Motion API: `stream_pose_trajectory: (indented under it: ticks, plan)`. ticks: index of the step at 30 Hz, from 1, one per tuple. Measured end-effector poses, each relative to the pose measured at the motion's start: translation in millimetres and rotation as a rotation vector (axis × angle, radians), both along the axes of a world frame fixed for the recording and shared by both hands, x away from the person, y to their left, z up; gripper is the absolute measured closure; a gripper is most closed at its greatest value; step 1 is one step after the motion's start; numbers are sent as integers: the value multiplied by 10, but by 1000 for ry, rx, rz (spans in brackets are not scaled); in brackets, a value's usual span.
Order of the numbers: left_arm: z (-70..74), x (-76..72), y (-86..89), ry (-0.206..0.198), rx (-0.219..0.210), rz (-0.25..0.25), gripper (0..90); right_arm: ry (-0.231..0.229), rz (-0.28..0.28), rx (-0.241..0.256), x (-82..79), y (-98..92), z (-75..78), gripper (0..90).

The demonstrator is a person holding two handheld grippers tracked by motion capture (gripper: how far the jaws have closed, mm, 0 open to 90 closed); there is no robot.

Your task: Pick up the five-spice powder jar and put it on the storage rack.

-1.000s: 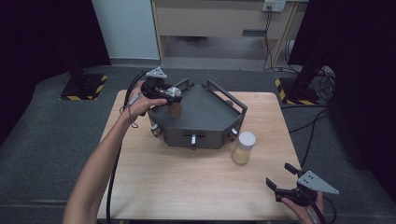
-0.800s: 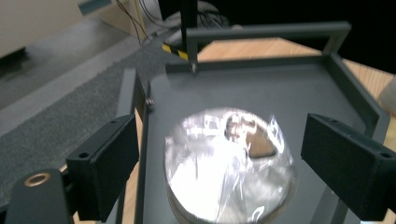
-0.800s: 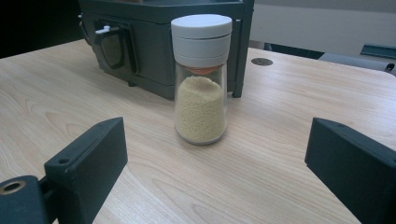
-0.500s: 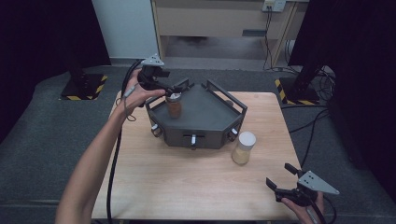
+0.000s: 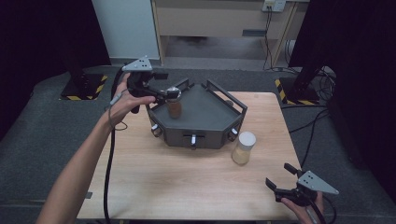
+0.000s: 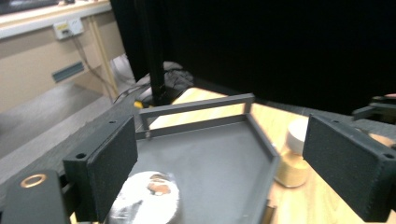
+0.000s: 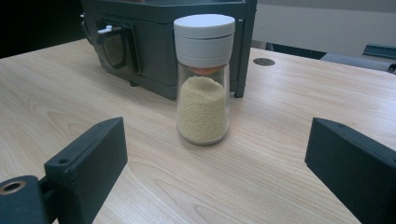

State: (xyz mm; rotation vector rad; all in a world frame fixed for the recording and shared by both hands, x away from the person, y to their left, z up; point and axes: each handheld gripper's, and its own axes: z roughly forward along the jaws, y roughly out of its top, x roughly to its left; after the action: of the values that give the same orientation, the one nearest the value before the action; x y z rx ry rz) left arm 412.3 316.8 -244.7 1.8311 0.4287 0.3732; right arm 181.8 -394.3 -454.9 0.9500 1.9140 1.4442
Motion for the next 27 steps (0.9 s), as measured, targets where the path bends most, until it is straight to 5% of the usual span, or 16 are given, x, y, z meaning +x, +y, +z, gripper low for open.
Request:
stream_pose_trajectory:
  ticks: [15, 27]
  plan:
    - [-236, -719, 210, -82, -37, -54, 88, 5, 0, -4, 7, 10, 5, 63]
    - [-513, -1167, 428, -120, -46, -8, 83, 3, -1, -8, 9, 16, 6, 63]
